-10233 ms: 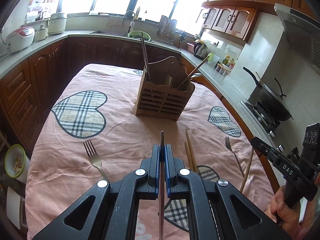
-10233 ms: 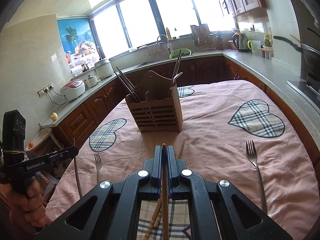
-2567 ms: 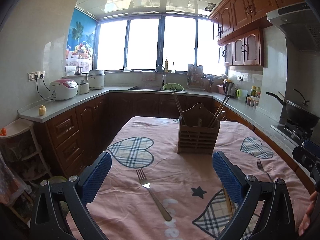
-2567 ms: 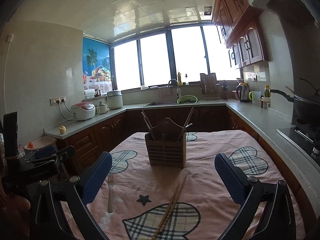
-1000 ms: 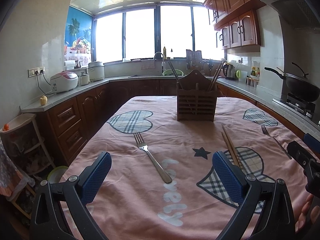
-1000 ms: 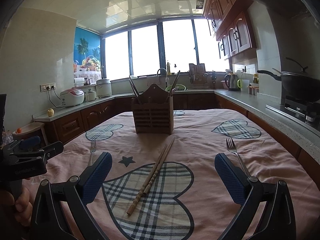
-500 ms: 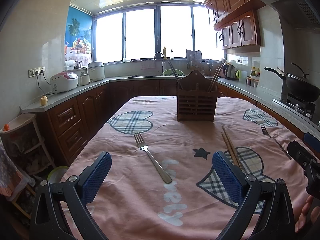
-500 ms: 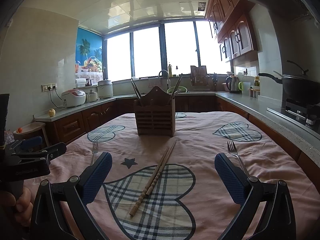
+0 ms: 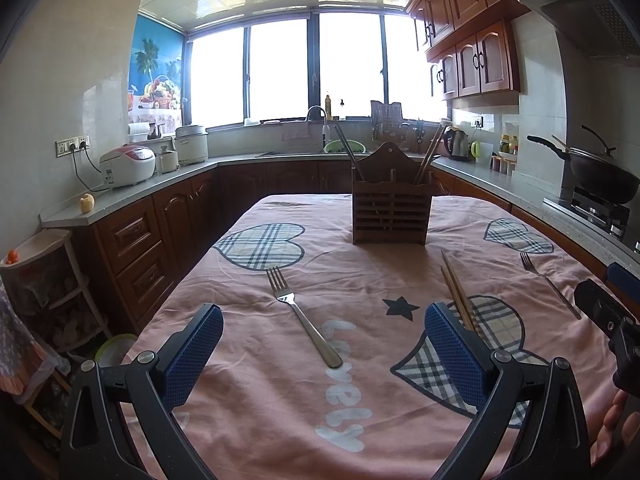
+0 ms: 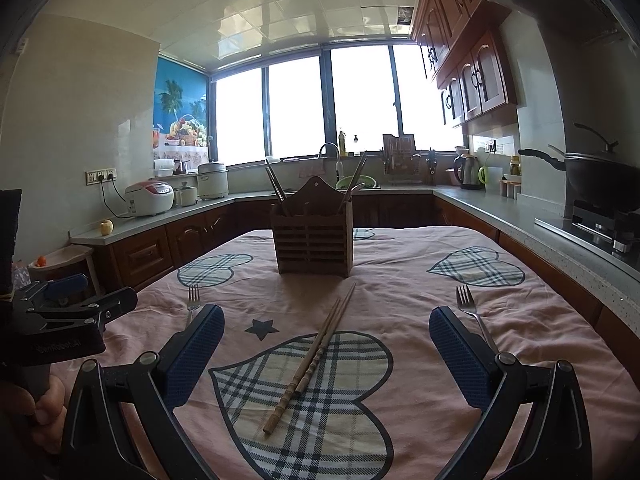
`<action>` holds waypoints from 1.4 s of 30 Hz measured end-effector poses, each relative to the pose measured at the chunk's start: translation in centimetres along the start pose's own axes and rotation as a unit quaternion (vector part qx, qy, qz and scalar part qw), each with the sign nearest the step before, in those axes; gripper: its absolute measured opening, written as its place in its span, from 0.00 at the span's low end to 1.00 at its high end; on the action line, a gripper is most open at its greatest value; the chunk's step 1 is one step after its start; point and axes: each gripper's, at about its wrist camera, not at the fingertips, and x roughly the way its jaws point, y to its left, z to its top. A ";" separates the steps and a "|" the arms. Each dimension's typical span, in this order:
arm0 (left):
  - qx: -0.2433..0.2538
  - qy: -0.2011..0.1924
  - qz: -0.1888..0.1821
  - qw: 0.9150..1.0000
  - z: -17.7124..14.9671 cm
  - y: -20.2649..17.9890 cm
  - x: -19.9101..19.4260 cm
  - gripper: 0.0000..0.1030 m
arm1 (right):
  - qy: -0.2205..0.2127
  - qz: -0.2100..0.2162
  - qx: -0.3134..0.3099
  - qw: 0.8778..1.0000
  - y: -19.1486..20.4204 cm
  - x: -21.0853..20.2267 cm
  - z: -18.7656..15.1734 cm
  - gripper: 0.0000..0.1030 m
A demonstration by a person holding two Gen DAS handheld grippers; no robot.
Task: Organize utensils
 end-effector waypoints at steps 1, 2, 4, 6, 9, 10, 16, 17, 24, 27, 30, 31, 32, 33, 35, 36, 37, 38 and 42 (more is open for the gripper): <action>0.000 0.000 0.001 1.000 0.0 0.0 0.0 0.99 | -0.001 0.000 0.000 1.000 0.0 0.0 0.0 1.00; 0.000 0.000 0.001 1.000 0.0 0.0 0.0 0.99 | -0.001 0.001 0.000 1.000 0.0 0.0 0.1 1.00; -0.002 0.002 0.000 1.000 0.0 0.0 0.0 0.99 | -0.001 0.001 -0.001 1.000 0.0 -0.1 0.1 1.00; -0.002 0.002 0.002 1.000 0.0 0.0 0.0 0.99 | -0.001 0.001 0.000 1.000 0.0 -0.1 0.1 1.00; -0.003 0.000 0.004 1.000 0.0 0.0 -0.1 0.99 | -0.002 0.001 0.000 1.000 0.0 -0.1 0.1 1.00; -0.003 -0.001 0.004 1.000 0.1 0.0 -0.1 0.99 | -0.002 0.002 0.000 1.000 0.0 -0.1 0.1 1.00; -0.001 -0.001 0.003 1.000 -0.1 -0.2 -0.1 0.99 | -0.005 0.001 0.000 1.000 0.0 -0.2 0.2 1.00; -0.001 -0.001 0.003 1.000 -0.1 -0.2 -0.1 0.99 | -0.005 0.001 0.000 1.000 0.0 -0.2 0.2 1.00; 0.002 -0.002 0.001 1.000 -0.1 -0.4 -0.1 0.99 | -0.005 0.002 0.001 1.000 0.0 -0.2 0.2 1.00; 0.002 -0.002 0.001 1.000 -0.1 -0.5 -0.1 0.99 | -0.005 0.001 0.000 1.000 0.0 -0.2 0.2 1.00; 0.001 -0.002 0.001 1.000 -0.1 -0.6 -0.1 0.99 | -0.005 0.002 0.000 1.000 -0.1 -0.2 0.3 1.00; 0.001 -0.001 0.001 1.000 -0.1 -0.6 -0.1 0.99 | -0.006 0.002 0.001 1.000 -0.1 -0.3 0.3 1.00; 0.001 -0.001 0.001 1.000 -0.1 -0.6 -0.1 0.99 | -0.006 0.002 0.001 1.000 -0.1 -0.3 0.3 1.00; 0.001 -0.001 0.001 1.000 -0.1 -0.6 -0.1 0.99 | -0.006 0.002 0.002 1.000 -0.1 -0.3 0.3 1.00; 0.001 -0.001 0.001 1.000 -0.1 -0.6 -0.1 0.99 | -0.006 0.002 0.002 1.000 -0.1 -0.3 0.3 1.00; 0.001 -0.001 0.001 1.000 0.0 -0.6 -0.1 0.99 | -0.006 0.002 0.001 1.000 -0.1 -0.3 0.3 1.00; 0.001 -0.001 0.000 1.000 0.0 -0.6 -0.1 0.99 | -0.006 0.002 0.001 1.000 -0.1 -0.3 0.3 1.00; 0.001 -0.002 0.001 1.000 -0.1 -0.7 -0.1 0.99 | -0.006 0.002 0.001 1.000 -0.1 -0.3 0.3 1.00; 0.001 -0.001 0.000 1.000 0.0 -0.7 -0.1 0.99 | -0.006 0.002 0.001 1.000 -0.1 -0.3 0.3 1.00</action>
